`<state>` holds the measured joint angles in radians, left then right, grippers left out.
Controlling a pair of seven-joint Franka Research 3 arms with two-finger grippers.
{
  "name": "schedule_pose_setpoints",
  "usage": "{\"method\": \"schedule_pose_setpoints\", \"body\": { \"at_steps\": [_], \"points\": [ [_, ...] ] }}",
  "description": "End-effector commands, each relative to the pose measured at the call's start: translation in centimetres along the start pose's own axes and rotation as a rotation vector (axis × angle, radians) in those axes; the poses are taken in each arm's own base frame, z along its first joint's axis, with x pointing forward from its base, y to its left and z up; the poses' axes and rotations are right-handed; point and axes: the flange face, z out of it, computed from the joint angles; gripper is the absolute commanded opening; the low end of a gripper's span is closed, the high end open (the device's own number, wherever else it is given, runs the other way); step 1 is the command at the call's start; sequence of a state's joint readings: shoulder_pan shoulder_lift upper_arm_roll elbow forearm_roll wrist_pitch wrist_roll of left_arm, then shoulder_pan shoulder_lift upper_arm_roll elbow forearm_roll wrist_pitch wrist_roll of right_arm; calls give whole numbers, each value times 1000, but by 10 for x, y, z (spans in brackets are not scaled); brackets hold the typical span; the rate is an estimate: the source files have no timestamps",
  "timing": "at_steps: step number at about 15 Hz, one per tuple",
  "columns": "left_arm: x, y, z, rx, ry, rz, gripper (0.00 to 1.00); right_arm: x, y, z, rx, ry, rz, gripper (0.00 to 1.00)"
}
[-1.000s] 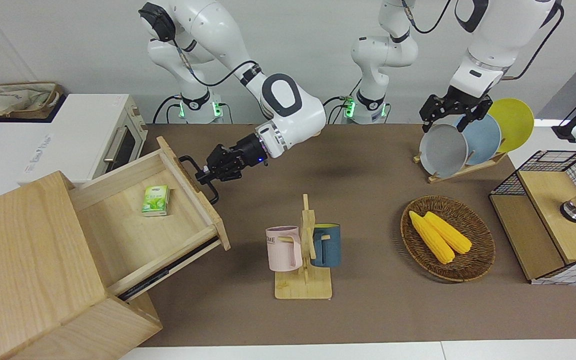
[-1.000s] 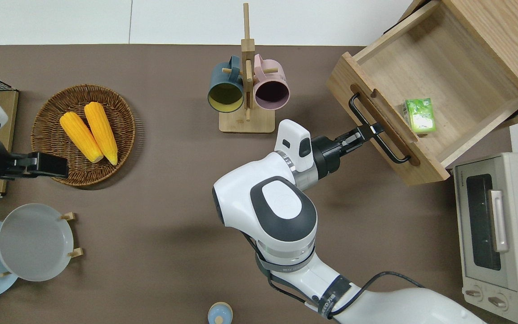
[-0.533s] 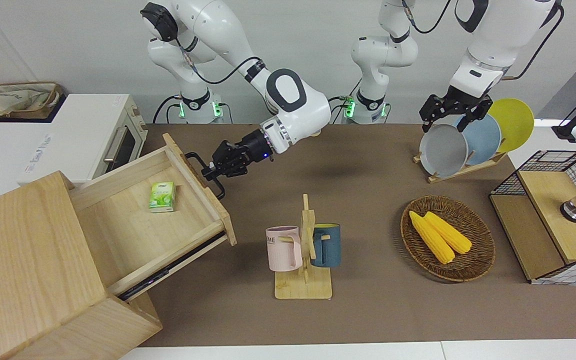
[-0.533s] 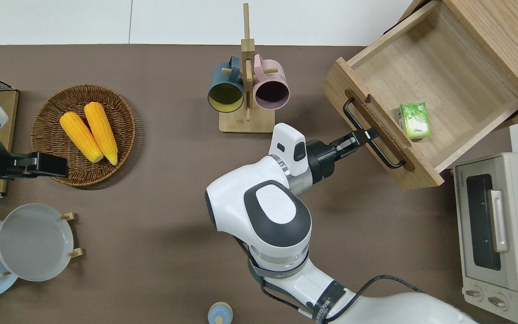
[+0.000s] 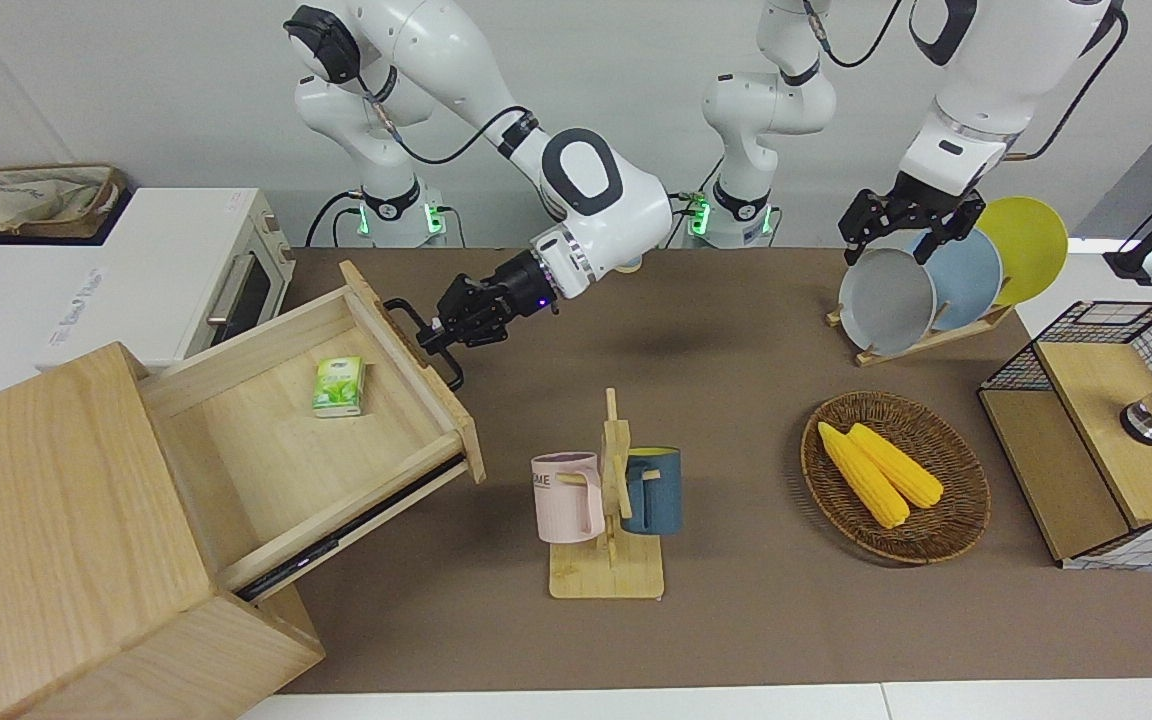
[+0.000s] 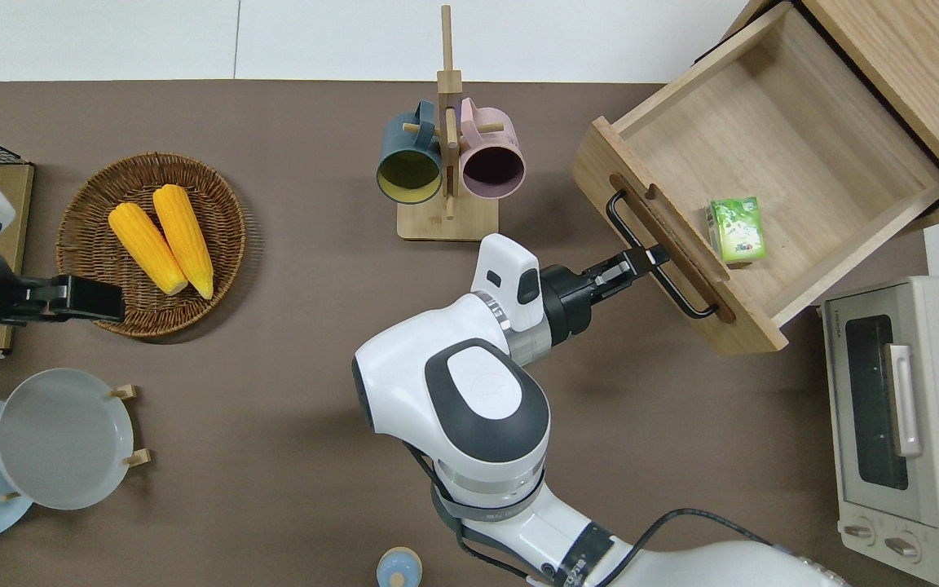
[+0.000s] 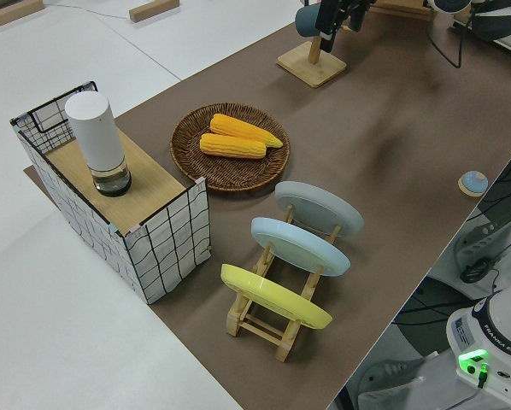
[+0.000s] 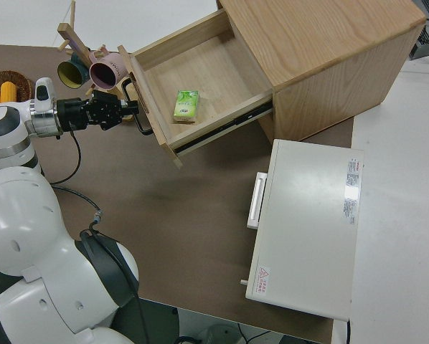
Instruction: Slide drawer open with right arm
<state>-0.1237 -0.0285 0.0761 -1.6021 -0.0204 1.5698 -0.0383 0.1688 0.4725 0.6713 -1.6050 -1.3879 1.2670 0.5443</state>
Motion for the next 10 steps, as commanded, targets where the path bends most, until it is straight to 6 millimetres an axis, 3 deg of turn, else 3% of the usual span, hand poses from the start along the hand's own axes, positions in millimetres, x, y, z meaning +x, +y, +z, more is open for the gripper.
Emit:
{"method": "schedule_pose_setpoints", "body": {
  "at_steps": [1,4,7,10],
  "points": [
    [-4,-1,-4,12,-3,3,998,-12,1,-19,36,-47,49,125],
    [-4,-1,-4,12,-3,3,998,-9,3,-15,26,-36,60,386],
    [-4,-1,-5,12,-2,3,998,-8,5,-14,14,-29,66,547],
    [-4,-1,-4,12,-3,3,995,-7,6,-14,6,-23,70,925]
  ]
}}
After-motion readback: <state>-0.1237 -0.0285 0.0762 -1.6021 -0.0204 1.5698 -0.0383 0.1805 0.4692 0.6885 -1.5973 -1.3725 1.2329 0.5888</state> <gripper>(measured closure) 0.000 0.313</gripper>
